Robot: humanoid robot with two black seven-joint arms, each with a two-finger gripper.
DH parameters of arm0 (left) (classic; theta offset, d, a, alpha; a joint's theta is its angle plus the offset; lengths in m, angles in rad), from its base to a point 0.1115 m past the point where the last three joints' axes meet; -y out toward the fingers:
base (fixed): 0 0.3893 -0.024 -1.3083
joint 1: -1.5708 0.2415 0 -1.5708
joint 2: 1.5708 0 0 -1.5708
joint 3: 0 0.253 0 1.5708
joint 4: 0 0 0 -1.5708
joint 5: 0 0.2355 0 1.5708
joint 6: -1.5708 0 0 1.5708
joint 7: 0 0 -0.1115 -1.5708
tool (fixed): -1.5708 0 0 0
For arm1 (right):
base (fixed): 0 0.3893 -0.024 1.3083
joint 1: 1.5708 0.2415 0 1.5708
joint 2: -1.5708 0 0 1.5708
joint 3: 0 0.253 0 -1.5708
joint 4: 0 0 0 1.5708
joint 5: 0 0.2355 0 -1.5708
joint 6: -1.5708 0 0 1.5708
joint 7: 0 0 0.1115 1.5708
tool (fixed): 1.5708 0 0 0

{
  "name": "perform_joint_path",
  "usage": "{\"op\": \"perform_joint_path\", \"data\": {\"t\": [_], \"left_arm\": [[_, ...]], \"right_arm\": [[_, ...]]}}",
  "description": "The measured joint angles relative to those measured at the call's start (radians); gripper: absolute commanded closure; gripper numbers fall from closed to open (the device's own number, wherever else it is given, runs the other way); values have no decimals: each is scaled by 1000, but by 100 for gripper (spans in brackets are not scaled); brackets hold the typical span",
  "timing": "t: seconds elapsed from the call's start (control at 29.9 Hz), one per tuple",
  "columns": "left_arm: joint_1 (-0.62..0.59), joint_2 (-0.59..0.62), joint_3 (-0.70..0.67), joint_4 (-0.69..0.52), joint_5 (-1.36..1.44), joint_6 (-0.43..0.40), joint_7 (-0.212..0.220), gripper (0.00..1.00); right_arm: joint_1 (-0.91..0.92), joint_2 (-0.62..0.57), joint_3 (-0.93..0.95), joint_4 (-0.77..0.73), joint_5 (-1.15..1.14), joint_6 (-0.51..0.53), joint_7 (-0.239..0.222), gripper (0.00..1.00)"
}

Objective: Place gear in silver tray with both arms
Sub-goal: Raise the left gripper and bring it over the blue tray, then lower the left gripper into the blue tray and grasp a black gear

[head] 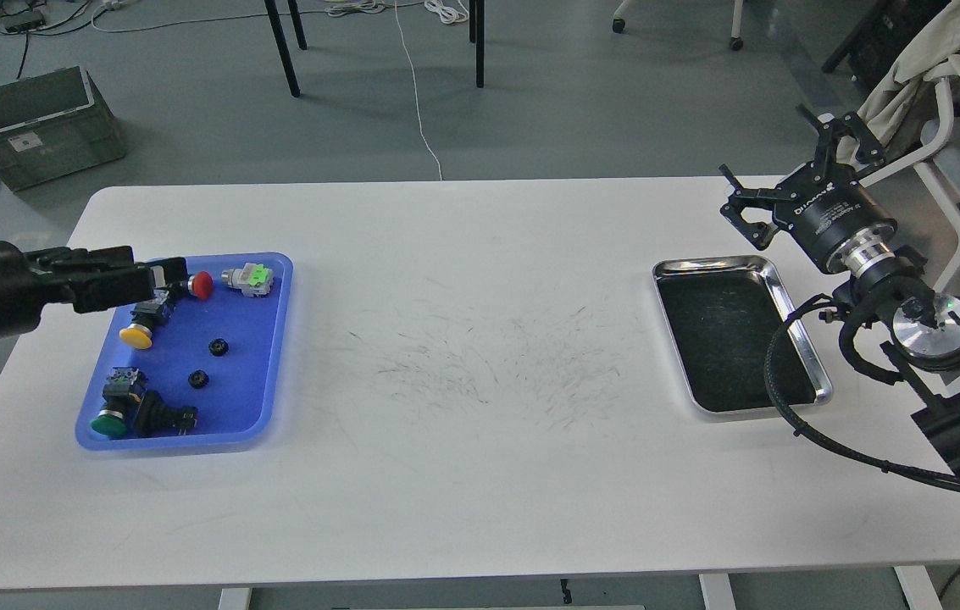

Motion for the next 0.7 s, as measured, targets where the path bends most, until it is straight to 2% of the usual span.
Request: {"op": "perform_joint_path", "data": {"t": [0.2,0.27,0.5,0.7], "left_arm": [[1,-128,113,156,176,205,-1,5],[3,-166,123,208,213,246,-1,6],[28,-332,182,452,267,357,-1,6],[28,-405,226,530,265,387,-1,9]], "right_arm": [[10,0,1,-4,-1,0,0,1],[10,0,2,-5,-1,0,0,1],[11,0,4,-6,-2,0,1,1],[11,-1,5,-7,-2,0,4,1]]}}
